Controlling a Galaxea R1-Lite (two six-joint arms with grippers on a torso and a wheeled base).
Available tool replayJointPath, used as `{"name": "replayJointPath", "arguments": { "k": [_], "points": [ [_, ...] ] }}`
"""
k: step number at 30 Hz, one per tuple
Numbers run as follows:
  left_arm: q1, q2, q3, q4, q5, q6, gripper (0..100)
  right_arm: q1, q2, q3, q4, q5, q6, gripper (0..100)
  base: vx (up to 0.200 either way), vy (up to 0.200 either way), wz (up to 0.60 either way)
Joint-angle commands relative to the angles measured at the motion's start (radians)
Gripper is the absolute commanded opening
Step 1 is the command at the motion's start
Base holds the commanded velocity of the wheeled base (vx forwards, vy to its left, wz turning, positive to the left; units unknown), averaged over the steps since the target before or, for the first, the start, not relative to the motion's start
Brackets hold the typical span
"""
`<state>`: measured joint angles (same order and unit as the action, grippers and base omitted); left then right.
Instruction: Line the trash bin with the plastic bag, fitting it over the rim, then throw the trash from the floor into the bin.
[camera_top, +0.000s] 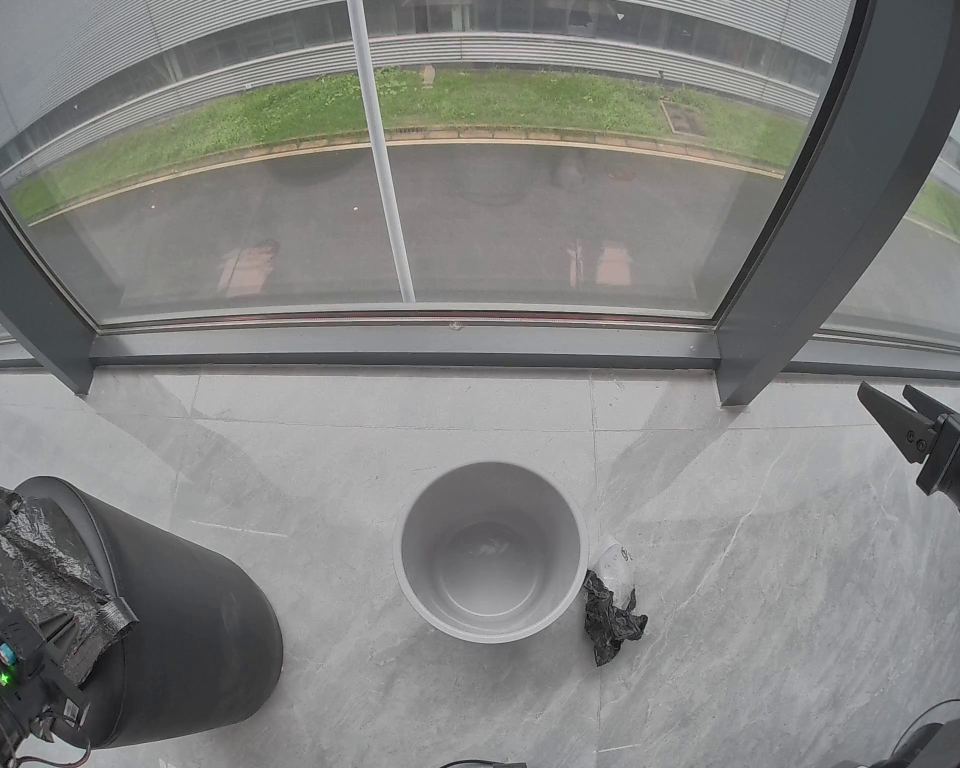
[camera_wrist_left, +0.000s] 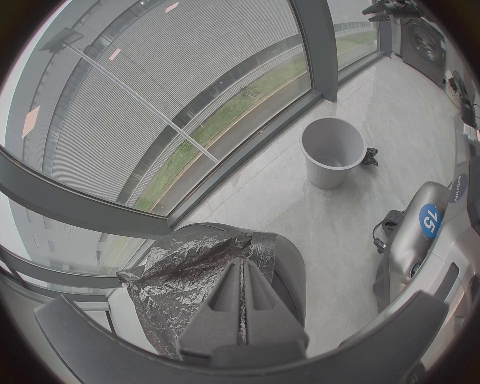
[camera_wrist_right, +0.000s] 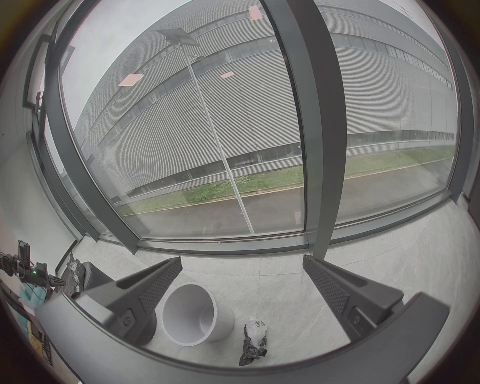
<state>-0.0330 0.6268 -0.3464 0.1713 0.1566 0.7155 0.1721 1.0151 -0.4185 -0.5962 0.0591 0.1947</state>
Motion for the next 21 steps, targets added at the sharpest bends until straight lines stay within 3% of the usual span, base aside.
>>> {"name": "replayJointPath", "arguments": {
  "k": [1,17,18,21],
  "points": [
    [-0.001,0.033,0.006,0.002,-0.002,-0.002,0,0.003,0.010,-0.003,-0.001,0.004,0.009,100,0.000,0.000,0.00],
    [-0.008,-0.033,0.038,0.007,-0.008,-0.025,0,0.004,0.010,0.000,-0.001,0.007,0.009,100,0.000,0.000,0.00],
    [-0.008,-0.033,0.040,0.007,-0.008,-0.025,100,0.006,0.010,0.000,-0.001,0.007,0.009,100,0.000,0.000,0.00],
    [-0.008,-0.027,0.047,0.005,-0.009,-0.024,100,0.006,0.008,0.001,-0.001,0.007,0.011,100,0.000,0.000,0.00]
  ]
}}
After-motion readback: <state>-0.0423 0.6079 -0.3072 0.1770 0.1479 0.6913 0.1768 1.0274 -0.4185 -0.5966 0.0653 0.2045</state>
